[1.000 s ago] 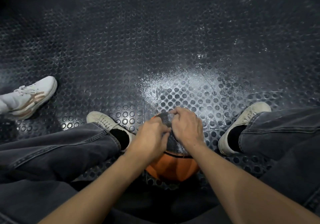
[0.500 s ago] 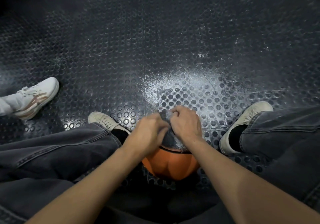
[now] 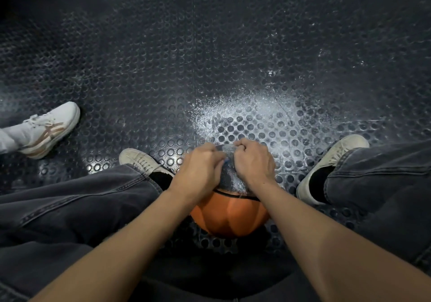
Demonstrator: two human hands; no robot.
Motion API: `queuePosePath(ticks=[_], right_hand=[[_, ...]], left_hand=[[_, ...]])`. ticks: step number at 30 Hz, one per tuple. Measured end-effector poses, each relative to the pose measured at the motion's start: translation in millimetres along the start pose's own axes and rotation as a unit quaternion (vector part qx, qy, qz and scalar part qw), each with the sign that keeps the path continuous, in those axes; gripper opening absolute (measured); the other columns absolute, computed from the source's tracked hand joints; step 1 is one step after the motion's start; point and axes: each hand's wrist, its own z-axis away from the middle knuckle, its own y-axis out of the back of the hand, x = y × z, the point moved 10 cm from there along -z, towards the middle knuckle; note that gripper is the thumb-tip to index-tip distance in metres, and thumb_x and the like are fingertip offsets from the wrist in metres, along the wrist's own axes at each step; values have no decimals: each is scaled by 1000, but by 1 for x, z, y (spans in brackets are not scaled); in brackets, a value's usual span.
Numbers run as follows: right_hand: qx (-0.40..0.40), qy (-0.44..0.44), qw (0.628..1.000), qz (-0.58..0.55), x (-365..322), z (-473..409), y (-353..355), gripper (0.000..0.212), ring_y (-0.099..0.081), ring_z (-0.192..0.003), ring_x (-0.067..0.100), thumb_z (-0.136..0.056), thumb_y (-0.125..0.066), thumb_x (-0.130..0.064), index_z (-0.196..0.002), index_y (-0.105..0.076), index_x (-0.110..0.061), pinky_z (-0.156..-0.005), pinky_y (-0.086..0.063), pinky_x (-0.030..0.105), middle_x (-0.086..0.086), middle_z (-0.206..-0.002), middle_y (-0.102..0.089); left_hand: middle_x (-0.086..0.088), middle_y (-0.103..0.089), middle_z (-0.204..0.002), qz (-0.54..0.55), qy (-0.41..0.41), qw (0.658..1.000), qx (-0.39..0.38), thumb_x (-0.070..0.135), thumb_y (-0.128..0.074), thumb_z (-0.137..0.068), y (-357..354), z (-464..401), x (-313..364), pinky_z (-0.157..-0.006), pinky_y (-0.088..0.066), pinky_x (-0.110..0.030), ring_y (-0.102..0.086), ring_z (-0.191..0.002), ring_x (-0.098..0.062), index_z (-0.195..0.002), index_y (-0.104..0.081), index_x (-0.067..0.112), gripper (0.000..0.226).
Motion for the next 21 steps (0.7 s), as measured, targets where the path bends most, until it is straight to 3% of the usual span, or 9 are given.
queuePosePath(ticks=[2,4,6,9,11,14,17,19,21], right_hand=[[7,-5,1000,-6,3,-2,2,31,-48,-71,9,-102,-40,-21,-111,-69,-27,-66,-33,26,-3,-95,-66],[5,2,1000,-9,5,-2,0,29,-49,-68,7,-103,-40,-21,-110,-68,-28,-64,-33,27,-7,-88,-63],[-4,14,1000,-7,1,0,-5,28,-51,-65,6,-103,-41,-22,-108,-67,-27,-68,-43,28,-9,-83,-61],[2,21,1000,-1,-4,3,-7,25,-57,-74,10,-103,-41,-22,-105,-66,-24,-90,-49,34,-8,-85,-61],[11,23,1000,9,-3,2,-4,26,-57,-75,10,-103,-41,-23,-105,-66,-22,-87,-49,34,-6,-86,-61],[-8,19,1000,-2,3,-5,-5,26,-53,-66,6,-104,-41,-24,-106,-67,-26,-64,-43,25,-9,-85,-61],[-24,44,999,-9,-1,-4,-12,25,-50,-59,4,-105,-43,-27,-106,-67,-28,-56,-40,22,-11,-81,-61],[-25,55,998,-6,-3,-2,-15,24,-50,-57,4,-104,-43,-26,-105,-67,-27,-69,-53,29,-11,-80,-62],[-19,61,998,-7,-4,-2,-15,24,-50,-57,2,-104,-43,-24,-104,-67,-27,-84,-55,36,-13,-82,-62]], left_hand=[[-3,-57,-83,0,-52,998,-41,23,-48,-93,-10,20,24,-65,-50,-39,-56,-72,-21,-88,-72,11,27],[-2,-55,-81,11,-89,991,-94,30,-42,-93,-17,35,35,-63,-48,-38,-54,-72,-20,-86,-69,11,34],[-1,-58,-85,3,-67,995,-74,26,-50,-94,-10,20,20,-68,-50,-34,-57,-75,-19,-92,-73,14,26],[-1,-60,-88,-10,11,1000,-1,17,-60,-91,2,-1,-11,-74,-53,-40,-59,-78,-21,-101,-74,15,17],[-2,-58,-84,-4,-20,1000,-9,18,-58,-90,-5,12,0,-66,-53,-40,-58,-71,-22,-98,-73,15,17],[4,-57,-82,39,-82,991,-100,32,-51,-90,-16,40,23,-64,-52,-33,-59,-71,-14,-95,-74,19,27],[7,-58,-99,83,-18,993,-86,28,-62,-90,3,21,-4,-80,-46,-17,-56,-85,-3,-112,-71,24,24],[5,-40,-112,81,61,992,-68,19,-66,-89,20,9,-32,-82,-40,-7,-49,-89,0,-133,-54,30,47],[2,-28,-114,84,106,988,-77,7,-66,-84,27,6,-48,-82,-45,-10,-48,-89,-3,-139,-38,31,67]])
